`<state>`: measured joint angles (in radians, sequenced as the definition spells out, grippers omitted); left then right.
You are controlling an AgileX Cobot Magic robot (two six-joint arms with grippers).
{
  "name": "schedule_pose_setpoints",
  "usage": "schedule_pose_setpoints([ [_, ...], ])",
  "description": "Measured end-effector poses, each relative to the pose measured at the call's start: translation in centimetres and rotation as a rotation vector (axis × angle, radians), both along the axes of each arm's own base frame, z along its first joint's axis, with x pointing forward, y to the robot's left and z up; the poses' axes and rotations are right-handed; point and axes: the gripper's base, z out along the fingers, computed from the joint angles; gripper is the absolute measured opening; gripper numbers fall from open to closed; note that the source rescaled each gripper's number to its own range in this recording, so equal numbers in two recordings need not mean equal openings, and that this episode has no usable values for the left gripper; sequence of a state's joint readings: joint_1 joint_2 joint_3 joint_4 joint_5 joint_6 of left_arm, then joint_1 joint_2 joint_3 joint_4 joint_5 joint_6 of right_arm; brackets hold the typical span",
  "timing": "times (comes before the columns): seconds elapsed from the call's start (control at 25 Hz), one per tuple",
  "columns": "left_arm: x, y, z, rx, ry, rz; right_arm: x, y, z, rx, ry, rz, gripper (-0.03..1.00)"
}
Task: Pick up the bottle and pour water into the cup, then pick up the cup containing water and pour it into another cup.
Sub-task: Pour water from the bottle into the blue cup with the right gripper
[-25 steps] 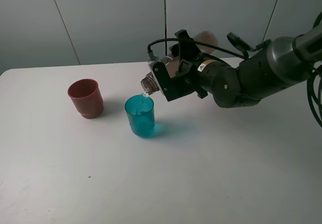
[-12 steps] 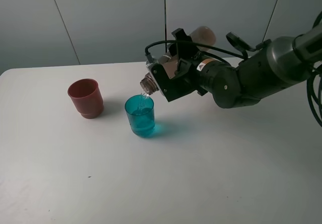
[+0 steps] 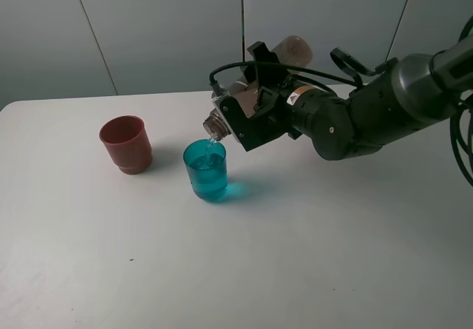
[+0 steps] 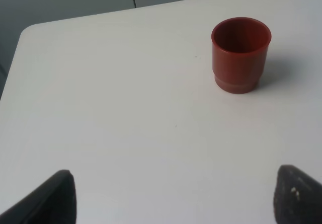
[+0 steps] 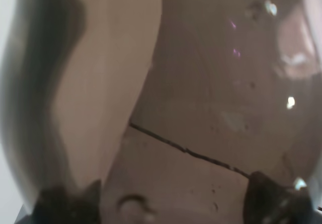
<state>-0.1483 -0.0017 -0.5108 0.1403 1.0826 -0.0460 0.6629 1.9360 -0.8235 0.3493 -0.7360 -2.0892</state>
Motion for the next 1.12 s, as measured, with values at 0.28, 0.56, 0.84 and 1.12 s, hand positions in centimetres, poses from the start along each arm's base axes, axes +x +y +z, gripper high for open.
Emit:
schedule_pose_setpoints([
  [0.28,0.0,0.0,0.0,0.0,0.0,0.0,0.0,0.4,0.3,-0.009,-0.037,0.04,0.03],
  [0.56,0.0,0.0,0.0,0.0,0.0,0.0,-0.1,0.7,0.5,-0.024,-0.062,0.081,0.03],
  [0.84,0.0,0.0,0.0,0.0,0.0,0.0,-0.2,1.0,0.5,-0.043,-0.078,0.122,0.03],
  [1.12,0.0,0.0,0.0,0.0,0.0,0.0,0.0,1.6,1.1,-0.049,-0.111,0.161,0.03],
])
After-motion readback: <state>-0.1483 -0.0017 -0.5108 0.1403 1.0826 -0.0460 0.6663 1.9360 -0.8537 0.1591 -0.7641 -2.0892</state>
